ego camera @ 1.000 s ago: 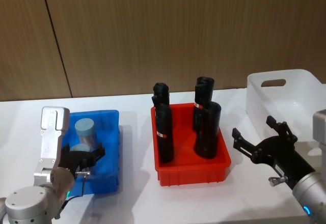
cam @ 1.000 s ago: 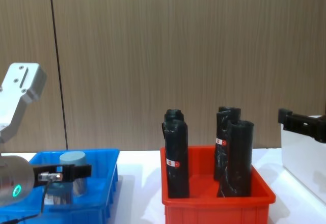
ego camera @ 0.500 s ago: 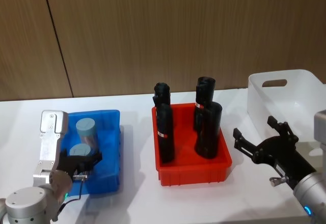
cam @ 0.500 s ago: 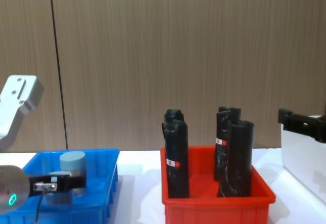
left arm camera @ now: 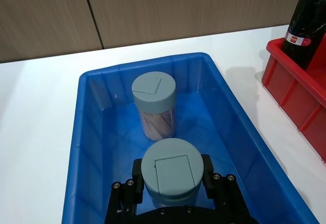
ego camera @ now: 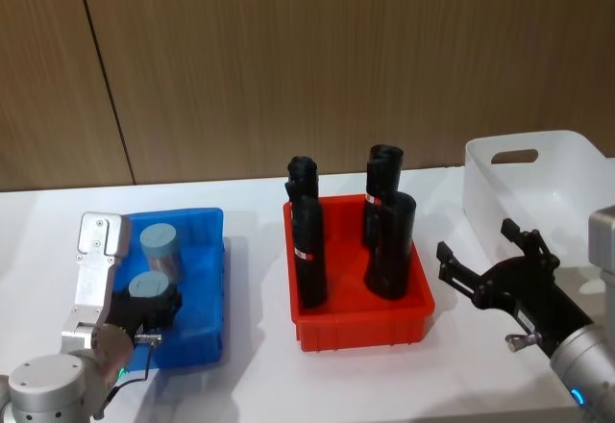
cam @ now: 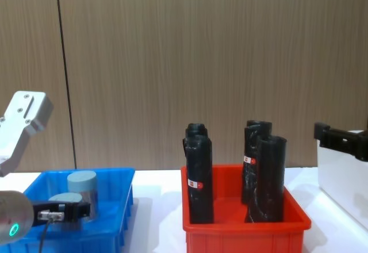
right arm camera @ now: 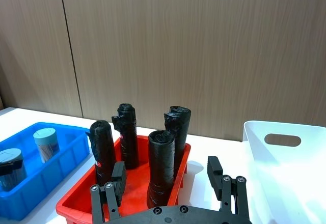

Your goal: Pick the cotton swabs from the blue box and place them into the white box.

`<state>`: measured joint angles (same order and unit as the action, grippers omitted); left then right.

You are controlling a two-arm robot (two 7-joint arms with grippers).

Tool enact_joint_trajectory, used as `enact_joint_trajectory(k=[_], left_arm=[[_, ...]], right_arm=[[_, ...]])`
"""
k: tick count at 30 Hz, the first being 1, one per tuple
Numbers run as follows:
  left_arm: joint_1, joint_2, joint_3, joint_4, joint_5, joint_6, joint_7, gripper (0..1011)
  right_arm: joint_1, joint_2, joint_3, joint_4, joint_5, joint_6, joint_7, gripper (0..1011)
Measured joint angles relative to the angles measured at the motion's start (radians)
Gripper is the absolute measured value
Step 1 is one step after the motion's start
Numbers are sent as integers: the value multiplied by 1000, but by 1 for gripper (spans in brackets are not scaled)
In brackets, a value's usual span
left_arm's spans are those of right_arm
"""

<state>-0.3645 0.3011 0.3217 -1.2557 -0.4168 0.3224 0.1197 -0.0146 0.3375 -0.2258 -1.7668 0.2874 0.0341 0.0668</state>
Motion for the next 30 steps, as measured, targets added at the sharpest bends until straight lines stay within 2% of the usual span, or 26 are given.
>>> enact_joint_trajectory(k=[8,16,23,30], left_arm=[[-2,2,0,-16,40,1,-16,660],[3,10,0,-80,79,8,-33,660],[4,15,-2,-138,93,12,-78,660],[-5,17,-4,-182,93,14,-157,660]], right_arm=[[0,0,0,0,0,0,0,1002],[0,0,0,0,0,0,0,1002],[0,0,0,0,0,0,0,1002],[0,0,0,0,0,0,0,1002]])
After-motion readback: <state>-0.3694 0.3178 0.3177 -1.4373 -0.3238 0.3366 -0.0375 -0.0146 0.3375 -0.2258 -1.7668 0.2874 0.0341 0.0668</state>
